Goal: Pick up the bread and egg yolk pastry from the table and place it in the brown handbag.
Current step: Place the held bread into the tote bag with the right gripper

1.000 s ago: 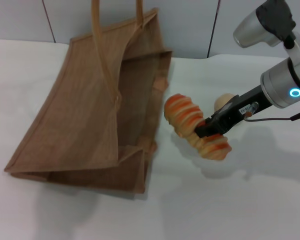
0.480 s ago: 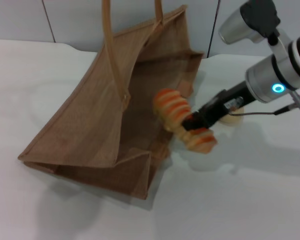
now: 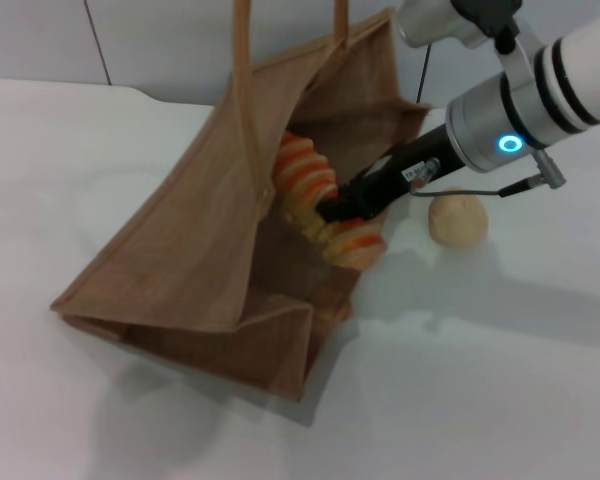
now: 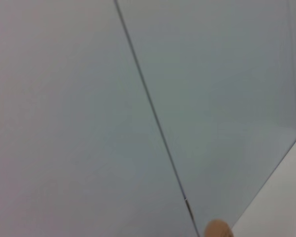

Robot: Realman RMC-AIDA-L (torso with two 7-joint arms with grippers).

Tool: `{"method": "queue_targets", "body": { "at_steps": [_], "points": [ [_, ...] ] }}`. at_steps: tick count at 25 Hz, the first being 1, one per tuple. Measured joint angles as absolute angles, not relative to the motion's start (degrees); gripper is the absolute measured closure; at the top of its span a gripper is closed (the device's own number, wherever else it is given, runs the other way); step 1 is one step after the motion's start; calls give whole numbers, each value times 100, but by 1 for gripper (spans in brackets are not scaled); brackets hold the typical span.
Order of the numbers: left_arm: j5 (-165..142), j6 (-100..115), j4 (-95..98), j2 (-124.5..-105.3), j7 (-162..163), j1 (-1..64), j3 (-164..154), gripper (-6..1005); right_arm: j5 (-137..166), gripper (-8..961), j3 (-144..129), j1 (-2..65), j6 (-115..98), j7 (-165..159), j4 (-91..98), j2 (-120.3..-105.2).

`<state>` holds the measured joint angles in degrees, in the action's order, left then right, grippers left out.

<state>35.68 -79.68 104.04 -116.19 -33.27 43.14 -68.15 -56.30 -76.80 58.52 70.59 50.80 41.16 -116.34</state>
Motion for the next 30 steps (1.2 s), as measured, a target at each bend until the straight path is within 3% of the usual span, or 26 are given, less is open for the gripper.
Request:
{"method": "queue_targets", "body": {
  "at_steps": [13, 30],
  "points": [
    [3690, -7740, 10420, -11619, -3140, 4495, -7264, 884, -6170, 733, -7804, 6269, 6112, 5885, 3110, -11644],
    [3769, -7573, 10450, -11628, -3056, 4674, -7392, 884, -7356, 743, -8169, 6330, 5829, 6567, 2788, -11664]
  ]
}}
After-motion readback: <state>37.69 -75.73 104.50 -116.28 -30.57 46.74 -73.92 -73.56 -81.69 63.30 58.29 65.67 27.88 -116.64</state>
